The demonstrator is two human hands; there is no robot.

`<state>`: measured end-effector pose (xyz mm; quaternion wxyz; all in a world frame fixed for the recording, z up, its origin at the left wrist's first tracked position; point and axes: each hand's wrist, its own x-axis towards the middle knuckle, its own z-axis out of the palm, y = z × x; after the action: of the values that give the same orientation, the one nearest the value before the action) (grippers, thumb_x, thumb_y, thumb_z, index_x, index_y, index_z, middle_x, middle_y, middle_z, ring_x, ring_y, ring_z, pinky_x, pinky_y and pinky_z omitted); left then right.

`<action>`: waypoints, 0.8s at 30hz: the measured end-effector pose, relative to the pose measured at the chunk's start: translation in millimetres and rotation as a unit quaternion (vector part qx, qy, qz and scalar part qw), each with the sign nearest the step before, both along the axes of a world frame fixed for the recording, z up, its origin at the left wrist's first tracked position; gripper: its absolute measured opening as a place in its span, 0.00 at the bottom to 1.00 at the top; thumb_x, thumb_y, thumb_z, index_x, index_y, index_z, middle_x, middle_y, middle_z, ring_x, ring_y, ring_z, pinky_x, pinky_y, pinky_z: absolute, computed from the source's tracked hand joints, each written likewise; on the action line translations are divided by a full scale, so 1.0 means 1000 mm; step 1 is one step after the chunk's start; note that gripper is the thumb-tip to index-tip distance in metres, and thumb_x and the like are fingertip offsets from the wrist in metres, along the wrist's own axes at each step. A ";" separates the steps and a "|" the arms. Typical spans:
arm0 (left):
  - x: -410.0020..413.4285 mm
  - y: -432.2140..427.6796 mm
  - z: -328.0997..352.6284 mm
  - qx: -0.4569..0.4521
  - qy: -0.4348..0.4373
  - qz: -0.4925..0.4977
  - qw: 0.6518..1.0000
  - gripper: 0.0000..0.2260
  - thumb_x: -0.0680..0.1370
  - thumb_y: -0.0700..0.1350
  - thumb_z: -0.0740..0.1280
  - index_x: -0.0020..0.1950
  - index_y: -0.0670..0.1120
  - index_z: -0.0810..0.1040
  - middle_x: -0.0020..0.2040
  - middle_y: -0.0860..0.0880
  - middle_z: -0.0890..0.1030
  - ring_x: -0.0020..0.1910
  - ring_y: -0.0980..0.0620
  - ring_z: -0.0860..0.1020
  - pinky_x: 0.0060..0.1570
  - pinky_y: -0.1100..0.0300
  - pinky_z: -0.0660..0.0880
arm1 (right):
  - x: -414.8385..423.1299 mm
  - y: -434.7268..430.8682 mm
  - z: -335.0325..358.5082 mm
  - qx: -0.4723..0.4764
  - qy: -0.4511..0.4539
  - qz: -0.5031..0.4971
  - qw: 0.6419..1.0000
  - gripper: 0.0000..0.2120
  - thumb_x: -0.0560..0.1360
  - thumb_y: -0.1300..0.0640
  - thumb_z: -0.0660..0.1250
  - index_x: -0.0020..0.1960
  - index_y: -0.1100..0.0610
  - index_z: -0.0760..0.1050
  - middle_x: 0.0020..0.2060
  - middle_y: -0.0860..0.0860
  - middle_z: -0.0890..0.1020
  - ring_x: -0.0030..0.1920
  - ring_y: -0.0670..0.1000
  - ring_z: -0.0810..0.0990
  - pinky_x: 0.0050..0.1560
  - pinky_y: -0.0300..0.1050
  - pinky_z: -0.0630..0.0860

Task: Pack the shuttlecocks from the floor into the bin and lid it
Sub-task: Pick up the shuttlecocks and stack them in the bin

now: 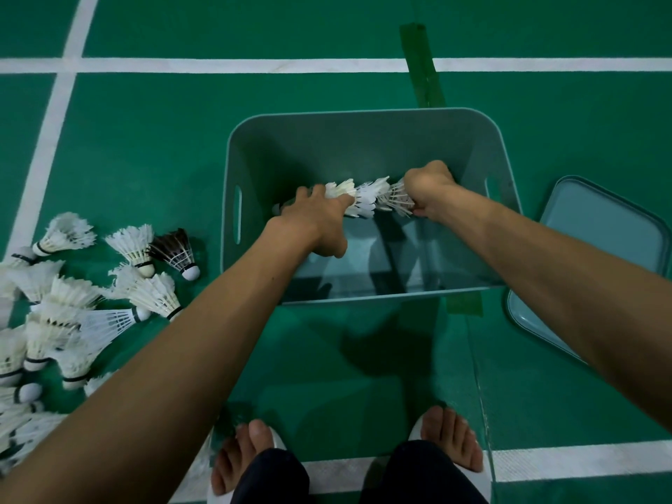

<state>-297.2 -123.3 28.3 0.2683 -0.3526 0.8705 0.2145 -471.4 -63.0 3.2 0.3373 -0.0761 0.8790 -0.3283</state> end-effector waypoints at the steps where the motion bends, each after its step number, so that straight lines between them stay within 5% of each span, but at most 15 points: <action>1: 0.000 0.000 -0.001 -0.002 0.002 -0.001 1.000 0.38 0.74 0.47 0.72 0.81 0.56 0.58 0.77 0.41 0.60 0.75 0.36 0.58 0.68 0.36 0.68 | 0.003 0.000 0.001 0.001 -0.019 0.007 1.000 0.09 0.77 0.65 0.59 0.40 0.60 0.74 0.38 0.58 0.81 0.31 0.53 0.82 0.37 0.47 0.83; 5: -0.002 0.001 -0.004 -0.010 0.012 -0.003 1.000 0.37 0.74 0.48 0.71 0.80 0.55 0.59 0.76 0.41 0.62 0.74 0.35 0.59 0.69 0.36 0.68 | 0.006 0.001 0.003 0.019 -0.063 0.043 0.997 0.12 0.80 0.66 0.57 0.40 0.59 0.73 0.31 0.54 0.76 0.18 0.48 0.74 0.21 0.36 0.73; 14: -0.001 -0.002 -0.004 -0.003 0.020 0.003 1.000 0.36 0.75 0.48 0.70 0.80 0.57 0.59 0.76 0.41 0.62 0.75 0.35 0.59 0.70 0.35 0.66 | -0.004 0.002 0.014 -0.004 -0.091 0.012 0.996 0.05 0.79 0.58 0.64 0.50 0.60 0.76 0.36 0.55 0.81 0.30 0.53 0.79 0.32 0.40 0.74; 19: 0.005 0.003 0.006 -0.012 0.041 0.008 0.999 0.32 0.75 0.49 0.69 0.78 0.57 0.63 0.73 0.42 0.64 0.73 0.36 0.61 0.69 0.35 0.67 | -0.003 0.015 0.032 0.009 0.023 0.050 0.998 0.08 0.74 0.56 0.65 0.46 0.61 0.77 0.44 0.59 0.85 0.36 0.57 0.80 0.36 0.43 0.74; 24: 0.031 0.014 0.039 -0.029 0.149 0.030 0.988 0.26 0.76 0.50 0.70 0.75 0.53 0.71 0.67 0.42 0.72 0.69 0.38 0.69 0.66 0.39 0.71 | 0.030 0.037 0.075 -0.006 0.155 0.171 0.973 0.12 0.72 0.58 0.65 0.32 0.58 0.69 0.28 0.54 0.72 0.32 0.57 0.70 0.35 0.45 0.69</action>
<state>-265.9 -109.5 67.3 0.1188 -0.3499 0.8957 0.2474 -440.9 -26.5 78.4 0.2473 -0.2776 0.8927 -0.2548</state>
